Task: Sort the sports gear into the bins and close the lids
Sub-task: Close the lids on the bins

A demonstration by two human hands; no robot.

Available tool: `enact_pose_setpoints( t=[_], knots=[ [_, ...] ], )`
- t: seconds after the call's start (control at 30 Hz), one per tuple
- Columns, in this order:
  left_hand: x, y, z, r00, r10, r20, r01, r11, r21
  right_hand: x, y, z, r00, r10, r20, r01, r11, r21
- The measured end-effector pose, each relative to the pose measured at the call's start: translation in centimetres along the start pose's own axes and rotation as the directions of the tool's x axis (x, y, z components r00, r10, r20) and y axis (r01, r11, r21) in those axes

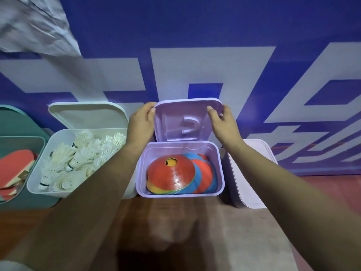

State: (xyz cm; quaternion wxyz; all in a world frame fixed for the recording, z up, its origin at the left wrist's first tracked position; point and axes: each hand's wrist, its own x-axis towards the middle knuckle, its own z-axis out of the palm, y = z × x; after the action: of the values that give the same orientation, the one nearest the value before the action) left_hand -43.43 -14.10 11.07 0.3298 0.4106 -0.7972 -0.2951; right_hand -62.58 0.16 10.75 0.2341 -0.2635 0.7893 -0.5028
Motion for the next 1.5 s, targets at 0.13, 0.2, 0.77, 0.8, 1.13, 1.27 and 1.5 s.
enact_pose_setpoints(
  t=[0.13,0.2,0.77,0.8,1.13,1.27,1.5],
  knots=[
    [-2.0,3.7,-2.0,0.999,0.021,-0.042,-0.026,0.990,-0.140,-1.8,-1.9,-1.8,0.998,0.049,0.040,-0.054,0.988,0.147],
    [-3.5,5.7,-2.6,0.996,0.078,-0.039,-0.083,0.983,-0.162,-2.7,-2.5,-2.4,0.985,0.131,0.113,-0.157,0.950,0.269],
    [-15.1,0.6,0.3,0.904,-0.416,0.095,0.384,0.891,0.242,-9.4,3.4,-5.8,0.929,0.252,0.272,-0.364,0.761,0.537],
    [-15.3,-0.4,0.7,0.876,-0.470,0.103,0.429,0.860,0.276,-9.5,3.9,-5.6,0.928,0.242,0.282,-0.361,0.770,0.526],
    [-15.4,-6.0,4.1,0.911,-0.382,0.157,0.301,0.874,0.382,-6.4,7.7,-2.2,0.932,0.280,0.228,-0.353,0.841,0.409],
    [-15.0,-7.6,4.9,0.885,-0.407,0.227,0.256,0.831,0.493,-4.7,9.7,-0.5,0.967,0.244,0.072,-0.243,0.970,-0.031],
    [-15.6,-9.2,6.3,0.925,-0.325,0.198,0.199,0.856,0.477,-4.2,11.8,2.4,0.994,0.105,-0.030,-0.109,0.933,-0.344]
  ],
)
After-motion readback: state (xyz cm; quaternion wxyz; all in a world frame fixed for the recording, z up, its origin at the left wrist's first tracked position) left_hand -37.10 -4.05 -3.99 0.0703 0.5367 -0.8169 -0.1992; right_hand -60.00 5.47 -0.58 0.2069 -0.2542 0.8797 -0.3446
